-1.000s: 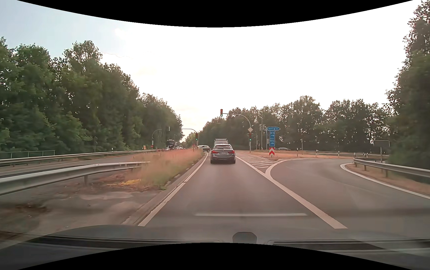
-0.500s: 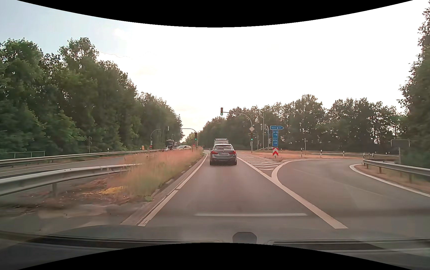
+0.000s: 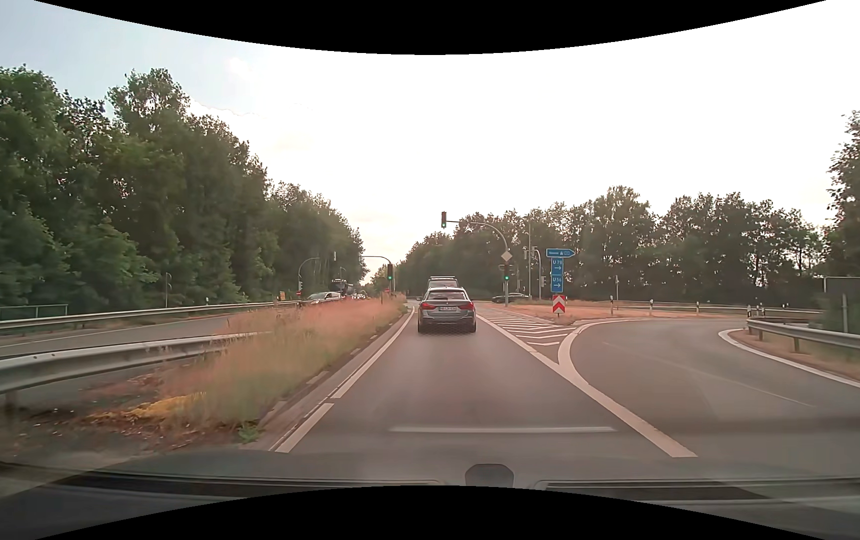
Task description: Follow the waypoints while adhering to traffic rules and regulations
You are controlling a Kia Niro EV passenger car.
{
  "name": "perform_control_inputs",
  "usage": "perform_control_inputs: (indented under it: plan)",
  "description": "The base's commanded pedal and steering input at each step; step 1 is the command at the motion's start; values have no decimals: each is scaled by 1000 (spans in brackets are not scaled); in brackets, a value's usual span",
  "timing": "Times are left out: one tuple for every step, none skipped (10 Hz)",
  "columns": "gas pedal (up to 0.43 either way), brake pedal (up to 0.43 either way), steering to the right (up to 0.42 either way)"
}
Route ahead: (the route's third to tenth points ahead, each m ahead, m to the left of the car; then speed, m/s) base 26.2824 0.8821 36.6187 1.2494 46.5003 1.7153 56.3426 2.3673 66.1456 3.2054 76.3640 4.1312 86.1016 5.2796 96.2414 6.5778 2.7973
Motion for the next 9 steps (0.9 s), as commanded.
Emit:
perform_control_inputs:
  plan:
    - [0, 0, -6]
    - [0, 0, -6]
    - [0, 0, -6]
    - [0, 0, -5]
    - [0, 0, -6]
    - [0, 0, -6]
    - [39, 0, -6]
    - [169, 0, -6]
    - [248, 0, -6]
